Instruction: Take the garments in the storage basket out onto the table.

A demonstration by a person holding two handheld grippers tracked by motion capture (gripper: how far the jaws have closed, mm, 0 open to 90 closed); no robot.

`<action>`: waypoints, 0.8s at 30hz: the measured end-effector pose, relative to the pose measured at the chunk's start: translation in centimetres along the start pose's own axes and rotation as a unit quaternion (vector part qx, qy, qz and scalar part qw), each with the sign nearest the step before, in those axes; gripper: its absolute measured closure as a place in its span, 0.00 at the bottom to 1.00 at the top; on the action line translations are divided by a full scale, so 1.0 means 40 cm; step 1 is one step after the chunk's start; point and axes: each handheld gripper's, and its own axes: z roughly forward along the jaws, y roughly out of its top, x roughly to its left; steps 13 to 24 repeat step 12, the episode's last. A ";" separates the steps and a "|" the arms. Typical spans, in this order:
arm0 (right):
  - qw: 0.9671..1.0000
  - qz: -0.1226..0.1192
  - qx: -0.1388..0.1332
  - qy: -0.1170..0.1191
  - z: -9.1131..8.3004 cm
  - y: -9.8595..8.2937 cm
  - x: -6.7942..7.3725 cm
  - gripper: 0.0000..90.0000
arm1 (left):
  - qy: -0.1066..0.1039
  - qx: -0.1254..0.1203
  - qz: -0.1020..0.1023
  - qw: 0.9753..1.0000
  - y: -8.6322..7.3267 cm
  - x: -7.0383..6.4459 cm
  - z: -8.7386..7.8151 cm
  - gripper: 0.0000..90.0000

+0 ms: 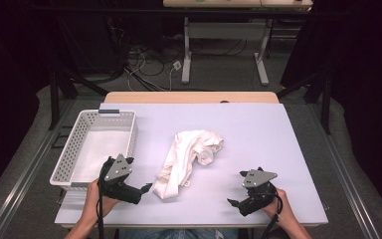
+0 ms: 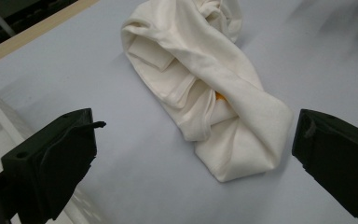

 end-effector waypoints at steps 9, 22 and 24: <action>1.000 -0.002 0.000 0.001 0.000 0.000 -0.001 0.02 | 0.019 -0.019 -0.012 1.000 -0.045 -0.016 -0.032 0.00; 1.000 0.000 -0.004 -0.002 0.001 -0.001 0.000 0.02 | 0.019 -0.021 -0.017 0.999 -0.054 -0.019 -0.037 0.00; 1.000 0.000 -0.004 -0.002 0.001 -0.001 0.000 0.02 | 0.019 -0.021 -0.017 0.999 -0.054 -0.019 -0.037 0.00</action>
